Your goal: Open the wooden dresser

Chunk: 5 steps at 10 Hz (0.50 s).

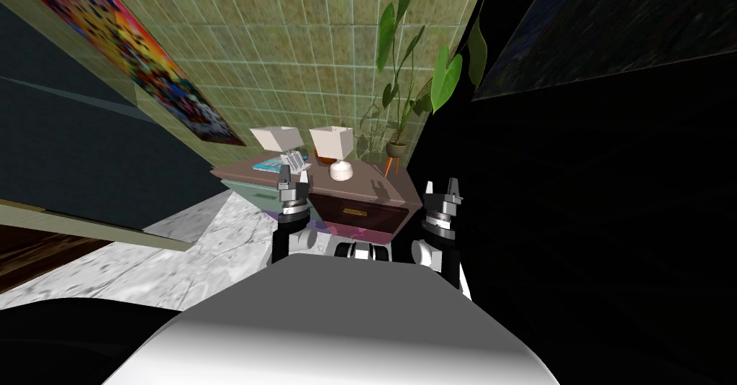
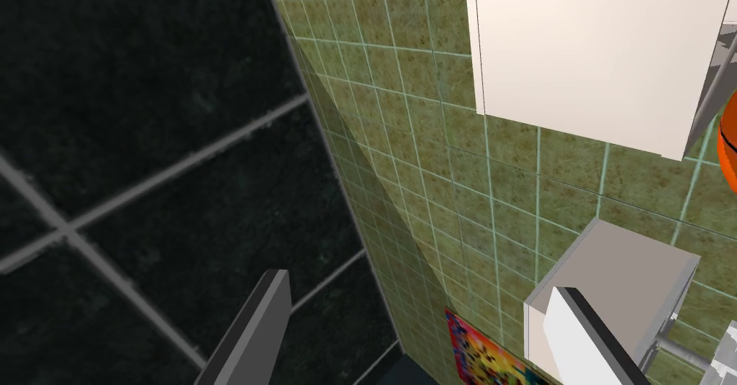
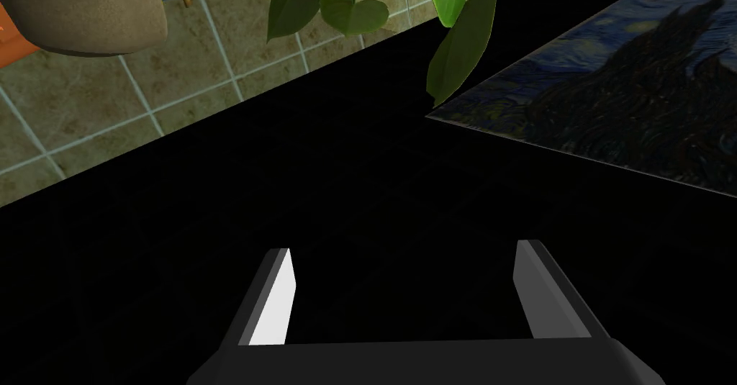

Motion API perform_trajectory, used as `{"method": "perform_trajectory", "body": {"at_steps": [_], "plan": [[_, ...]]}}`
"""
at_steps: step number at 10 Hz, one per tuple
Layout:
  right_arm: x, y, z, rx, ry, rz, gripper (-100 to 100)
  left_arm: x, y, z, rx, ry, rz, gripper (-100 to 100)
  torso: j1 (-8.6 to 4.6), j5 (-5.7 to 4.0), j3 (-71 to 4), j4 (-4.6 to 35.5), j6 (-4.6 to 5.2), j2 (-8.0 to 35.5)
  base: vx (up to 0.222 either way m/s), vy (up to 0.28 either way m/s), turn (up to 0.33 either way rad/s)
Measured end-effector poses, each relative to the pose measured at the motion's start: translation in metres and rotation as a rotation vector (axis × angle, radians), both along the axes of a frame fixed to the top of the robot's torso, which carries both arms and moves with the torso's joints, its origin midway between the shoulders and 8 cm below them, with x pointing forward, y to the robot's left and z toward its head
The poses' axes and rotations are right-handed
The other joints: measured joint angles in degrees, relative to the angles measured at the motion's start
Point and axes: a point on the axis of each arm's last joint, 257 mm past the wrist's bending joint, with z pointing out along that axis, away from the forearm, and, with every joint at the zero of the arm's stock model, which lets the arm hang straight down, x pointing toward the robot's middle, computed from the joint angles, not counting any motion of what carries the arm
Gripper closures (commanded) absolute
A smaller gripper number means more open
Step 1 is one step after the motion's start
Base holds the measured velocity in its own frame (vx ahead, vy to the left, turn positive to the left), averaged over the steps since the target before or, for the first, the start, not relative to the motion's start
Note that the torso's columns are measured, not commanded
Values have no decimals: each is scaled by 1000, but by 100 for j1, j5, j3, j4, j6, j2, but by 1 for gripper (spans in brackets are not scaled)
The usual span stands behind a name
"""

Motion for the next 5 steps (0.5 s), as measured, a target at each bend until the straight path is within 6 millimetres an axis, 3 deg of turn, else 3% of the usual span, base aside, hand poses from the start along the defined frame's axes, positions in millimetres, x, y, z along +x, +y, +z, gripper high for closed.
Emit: {"method": "perform_trajectory", "body": {"at_steps": [1,2,5], "plan": [[0,0,0,0,0,0,0,0,0,0,0,0,0,-100,0,0,-846,423,0,423,0,0,0],[0,0,0,0,1,0,0,2,-3,-3,24,11,-12,-100,1,1,-1240,612,0,617,-9,-2,-16],[0,0,0,0,1,0,0,11,-10,-13,91,47,-45,-100,0,0,-1383,689,0,689,-11,-3,-13]]}}
